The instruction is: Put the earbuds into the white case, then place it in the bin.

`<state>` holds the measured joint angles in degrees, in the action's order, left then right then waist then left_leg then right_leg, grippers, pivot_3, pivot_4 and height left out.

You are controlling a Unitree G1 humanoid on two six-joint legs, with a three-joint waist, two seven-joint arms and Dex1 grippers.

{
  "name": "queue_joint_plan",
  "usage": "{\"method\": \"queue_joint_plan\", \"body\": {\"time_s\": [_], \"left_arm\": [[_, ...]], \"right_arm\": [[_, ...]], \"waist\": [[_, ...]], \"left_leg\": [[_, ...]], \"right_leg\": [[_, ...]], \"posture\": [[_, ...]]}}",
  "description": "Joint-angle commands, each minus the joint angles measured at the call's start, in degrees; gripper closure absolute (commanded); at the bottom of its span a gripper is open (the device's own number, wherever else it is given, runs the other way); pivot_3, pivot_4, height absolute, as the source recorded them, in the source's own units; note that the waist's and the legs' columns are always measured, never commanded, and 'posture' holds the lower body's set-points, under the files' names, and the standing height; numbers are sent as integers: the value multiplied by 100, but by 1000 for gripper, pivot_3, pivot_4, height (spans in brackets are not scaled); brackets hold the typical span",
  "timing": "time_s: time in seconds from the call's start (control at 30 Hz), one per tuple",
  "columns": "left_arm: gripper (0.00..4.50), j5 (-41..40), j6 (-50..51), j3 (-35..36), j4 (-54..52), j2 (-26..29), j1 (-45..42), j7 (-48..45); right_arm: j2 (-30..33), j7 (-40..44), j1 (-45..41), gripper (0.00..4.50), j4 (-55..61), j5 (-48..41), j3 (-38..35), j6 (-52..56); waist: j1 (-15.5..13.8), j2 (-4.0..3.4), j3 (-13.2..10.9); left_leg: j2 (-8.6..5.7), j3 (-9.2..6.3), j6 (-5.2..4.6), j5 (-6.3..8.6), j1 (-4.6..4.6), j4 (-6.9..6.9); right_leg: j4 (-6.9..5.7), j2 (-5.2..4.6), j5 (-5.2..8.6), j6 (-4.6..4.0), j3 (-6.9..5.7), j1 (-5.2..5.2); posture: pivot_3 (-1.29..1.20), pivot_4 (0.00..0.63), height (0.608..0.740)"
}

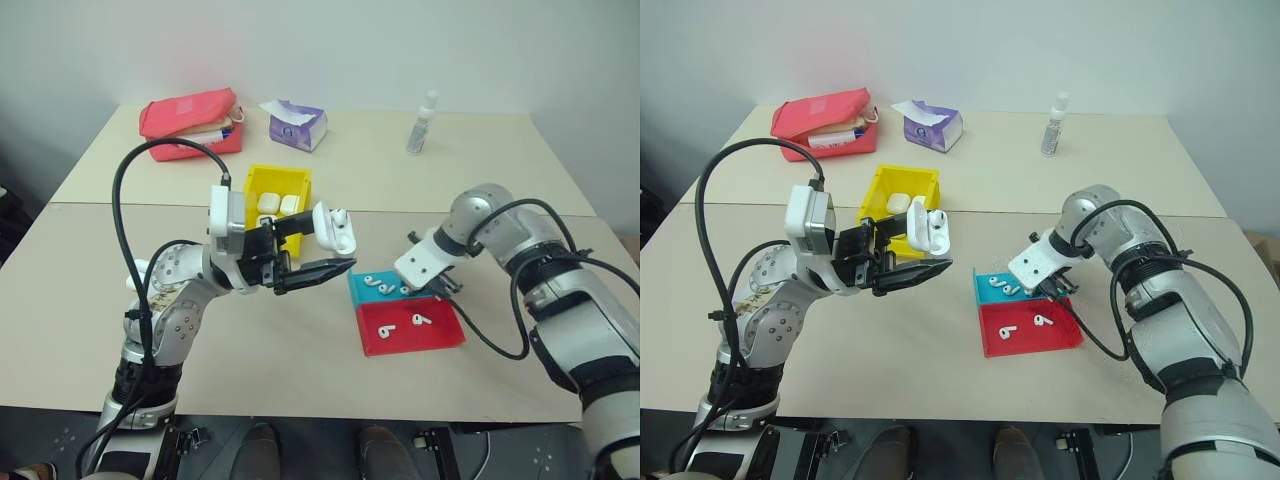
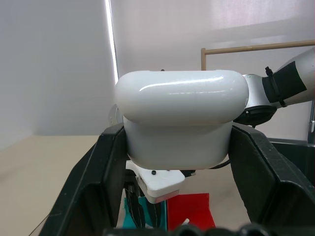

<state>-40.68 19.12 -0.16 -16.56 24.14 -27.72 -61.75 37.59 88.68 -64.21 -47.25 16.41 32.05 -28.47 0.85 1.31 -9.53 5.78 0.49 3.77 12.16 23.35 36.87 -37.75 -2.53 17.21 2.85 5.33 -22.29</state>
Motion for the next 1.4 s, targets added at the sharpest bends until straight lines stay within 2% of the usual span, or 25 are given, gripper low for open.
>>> {"method": "queue_joint_plan", "body": {"time_s": [0.03, 0.13, 0.3, 0.47, 0.53, 0.67, 0.8, 0.93, 1.17, 1.4], "left_arm": [[1718, -58, -111, -12, 12, -50, -232, -119], [1718, -58, -132, -14, 134, -89, -365, -195], [1718, -64, -134, -5, 328, -90, -486, -368], [1718, -58, -133, -4, 595, -118, -657, -534], [1718, -53, -131, -3, 665, -124, -693, -587], [1718, 34, -139, -66, 808, -159, -768, -640], [1718, 111, -123, -126, 965, -182, -856, -671], [1718, 145, -49, -175, 1023, -227, -978, -671], [1718, 131, 163, -209, 861, -140, -1032, -598], [1718, 90, 241, -143, 793, -114, -1047, -557]], "right_arm": [[278, -299, 45, 3896, 478, -339, -684, 821], [571, -444, 658, 3896, 1784, -1054, -1508, 2288], [925, -682, 2049, 3896, 4358, -2735, -2919, 4595], [407, -1956, 2818, 3896, 6195, -4753, -4384, 6847], [205, -2364, 3014, 3896, 6701, -5369, -4732, 7292], [-428, -3717, 3066, 3896, 7419, -6984, -5375, 8119], [-662, -4745, 3038, 3896, 7765, -8206, -5459, 8446], [-705, -5350, 3024, 3896, 8032, -8589, -5091, 8405], [-564, -5656, 3115, 3896, 8127, -8532, -4603, 8204], [-256, -5416, 3269, 3896, 8183, -8214, -4321, 8010]], "waist": [[-13, 0, 0], [-42, 0, 0], [-100, 0, 0], [-53, 0, 1], [-52, -1, 1], [-19, -1, 1], [-14, 0, 1], [-11, 0, 1], [-3, -1, 1], [-8, 0, 1]], "left_leg": [[0, 0, 0, 0, 0, 0], [0, -1, 0, 0, 2, 1], [0, -1, -4, 2, 7, 1], [0, -1, -3, 2, -1, 6], [-1, -7, -3, 2, -3, 5], [-1, -5, -3, 2, -2, 7], [-1, -8, -3, 2, 1, 6], [-1, -8, -4, 2, 2, 5], [-1, -9, -4, 2, 4, 5], [-1, -11, -5, 3, 8, 4]], "right_leg": [[0, 0, 0, 0, 0, 0], [3, 0, 0, 0, -2, 1], [8, 0, 0, 0, -1, 1], [-9, 2, 0, 1, 4, 3], [-12, 4, 1, 1, -1, 6], [-14, 3, 1, 2, 2, 6], [-14, 3, 1, 2, 0, 6], [-13, 3, 1, 2, 0, 4], [-12, 3, 2, 3, 0, 3], [-6, 3, 2, 3, -3, 3]], "posture": [[0, 150, 740], [0, 150, 740], [0, 150, 740], [0, 150, 740], [0, 150, 740], [0, 150, 740], [0, 150, 740], [0, 150, 740], [0, 150, 740], [0, 150, 740]]}}
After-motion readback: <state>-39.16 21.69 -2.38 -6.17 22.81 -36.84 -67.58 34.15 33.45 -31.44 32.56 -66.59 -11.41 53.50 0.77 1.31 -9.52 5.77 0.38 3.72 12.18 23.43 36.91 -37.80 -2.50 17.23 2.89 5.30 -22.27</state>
